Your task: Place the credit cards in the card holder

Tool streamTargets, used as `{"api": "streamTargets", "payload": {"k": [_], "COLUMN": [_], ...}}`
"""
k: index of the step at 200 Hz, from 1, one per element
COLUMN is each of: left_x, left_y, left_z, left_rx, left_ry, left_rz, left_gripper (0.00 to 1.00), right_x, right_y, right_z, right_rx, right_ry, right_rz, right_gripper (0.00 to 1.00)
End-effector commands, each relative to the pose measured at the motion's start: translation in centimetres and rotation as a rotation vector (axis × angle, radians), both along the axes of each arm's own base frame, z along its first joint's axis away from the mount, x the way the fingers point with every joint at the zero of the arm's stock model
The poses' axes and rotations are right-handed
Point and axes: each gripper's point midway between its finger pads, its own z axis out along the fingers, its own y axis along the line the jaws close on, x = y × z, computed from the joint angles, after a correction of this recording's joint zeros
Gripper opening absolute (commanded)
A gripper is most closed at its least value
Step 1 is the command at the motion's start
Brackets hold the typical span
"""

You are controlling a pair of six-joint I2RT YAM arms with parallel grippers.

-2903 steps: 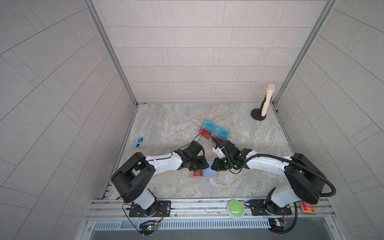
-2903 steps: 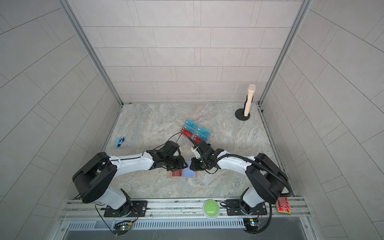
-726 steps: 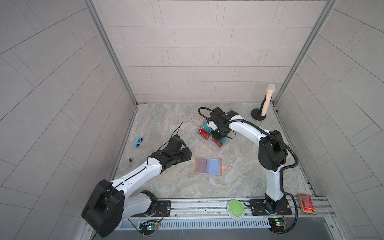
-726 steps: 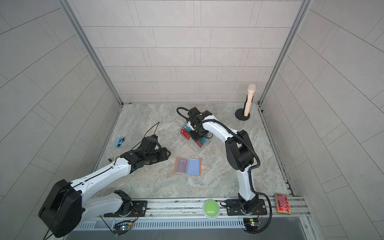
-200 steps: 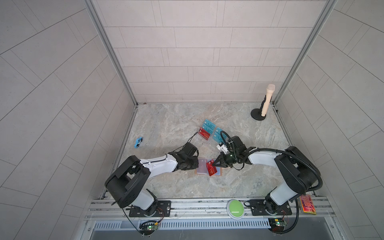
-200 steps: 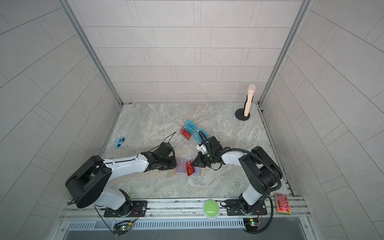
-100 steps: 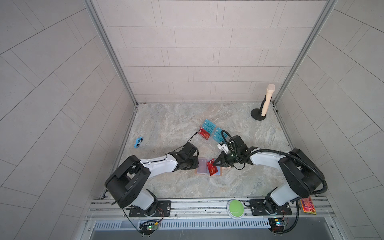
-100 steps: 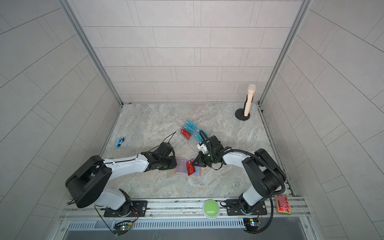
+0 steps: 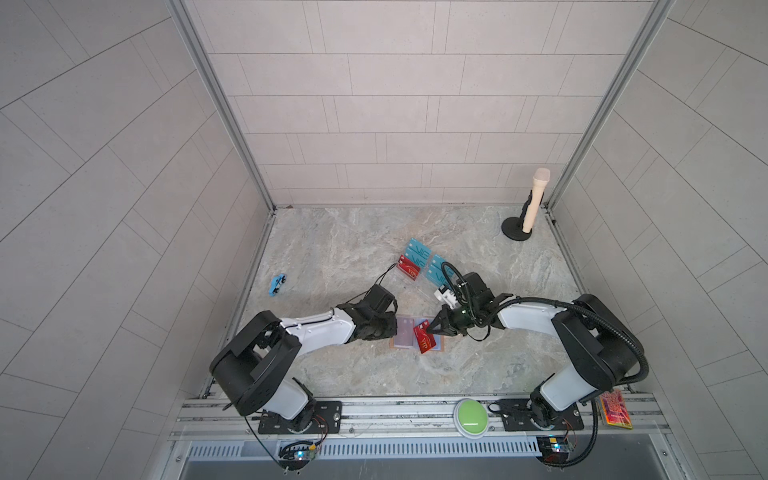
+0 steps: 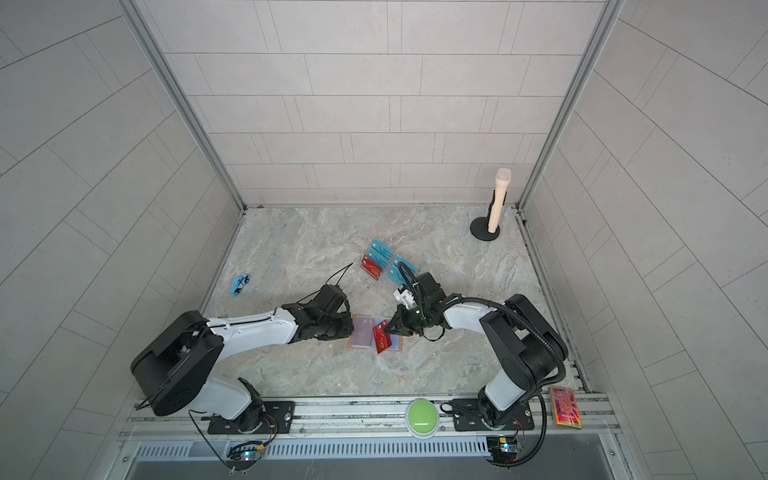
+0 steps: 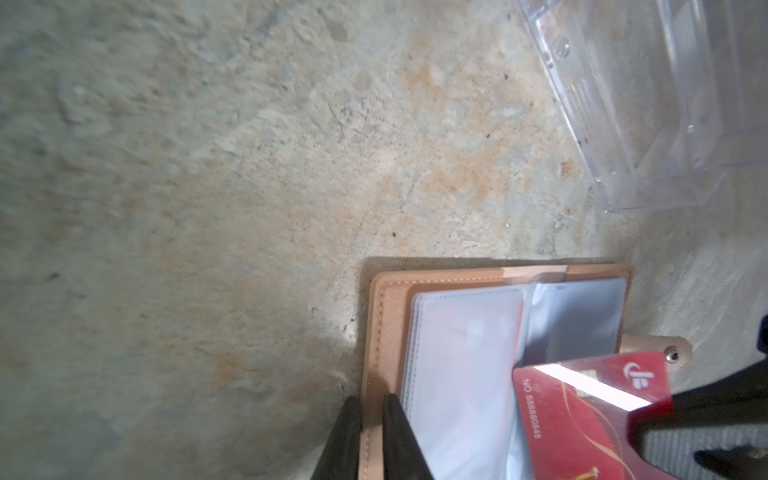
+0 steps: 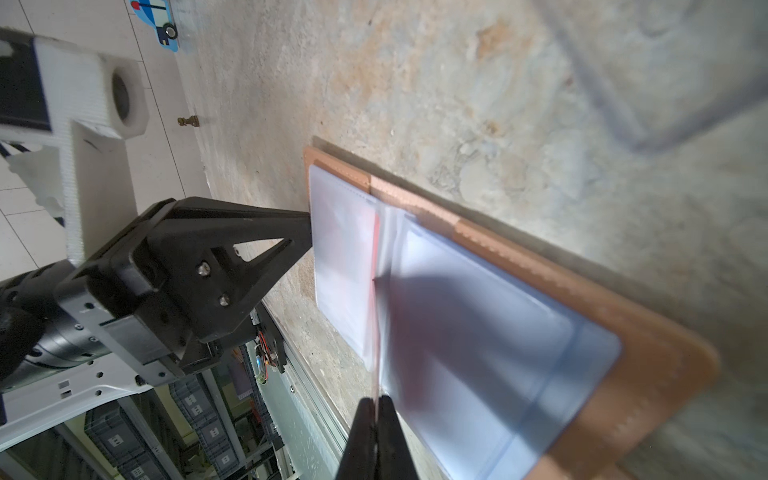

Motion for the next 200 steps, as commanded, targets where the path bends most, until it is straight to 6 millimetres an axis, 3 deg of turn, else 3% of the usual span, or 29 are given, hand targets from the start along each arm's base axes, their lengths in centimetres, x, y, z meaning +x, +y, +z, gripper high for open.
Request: {"api": "streamTargets", "payload": {"k": [1, 200], "left_x": [-0.6, -0.9], "left_y": [0.5, 0.8], "left_z": [-0.9, -1.1], "left_rx": [0.035, 0.045], "left_ry": [0.023, 0.032], "left_rz": [-0.004, -0.010], "left_gripper": [0.16, 0.16], "right_x": [-0.1, 1.2], "right_y": [-0.3, 0.8], "right_z": [-0.8, -0.3], "right_rx": [-0.018, 0.069], "right_ry": [0.011, -0.045], "right_rz": [0.000, -0.020], "right_gripper": [0.00, 0.00]}}
